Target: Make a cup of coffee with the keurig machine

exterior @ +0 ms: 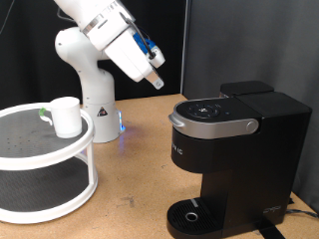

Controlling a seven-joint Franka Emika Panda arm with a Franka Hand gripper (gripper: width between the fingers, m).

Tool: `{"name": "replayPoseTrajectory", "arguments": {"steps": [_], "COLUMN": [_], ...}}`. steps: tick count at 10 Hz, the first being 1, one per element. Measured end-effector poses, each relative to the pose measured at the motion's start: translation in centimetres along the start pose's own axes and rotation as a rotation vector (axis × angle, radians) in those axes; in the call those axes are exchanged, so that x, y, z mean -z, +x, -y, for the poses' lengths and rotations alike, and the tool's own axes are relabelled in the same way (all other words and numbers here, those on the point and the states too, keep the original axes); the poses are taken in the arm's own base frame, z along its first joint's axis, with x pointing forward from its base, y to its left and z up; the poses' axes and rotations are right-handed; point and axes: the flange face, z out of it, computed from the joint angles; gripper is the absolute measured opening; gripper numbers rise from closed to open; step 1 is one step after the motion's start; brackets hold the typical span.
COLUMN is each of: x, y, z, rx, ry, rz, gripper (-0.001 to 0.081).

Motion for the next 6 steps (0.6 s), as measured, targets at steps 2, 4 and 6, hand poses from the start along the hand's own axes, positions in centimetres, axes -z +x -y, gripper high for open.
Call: {"name": "replayPoseTrajectory", "arguments": {"steps": [2,4,6], "x": [-0.1,0.6,2.4], "y": [-0.1,-1.4,-3.3], "z": [-0.1,-0.5,-0.5], "rx": [-0.021,-0.174,-0.284], "ry": [-0.017,-0.062,-0.105], "rz": [-0.004,-0.037,-0.057], "gripper": [0.0000,0.0000,0.0000]}}
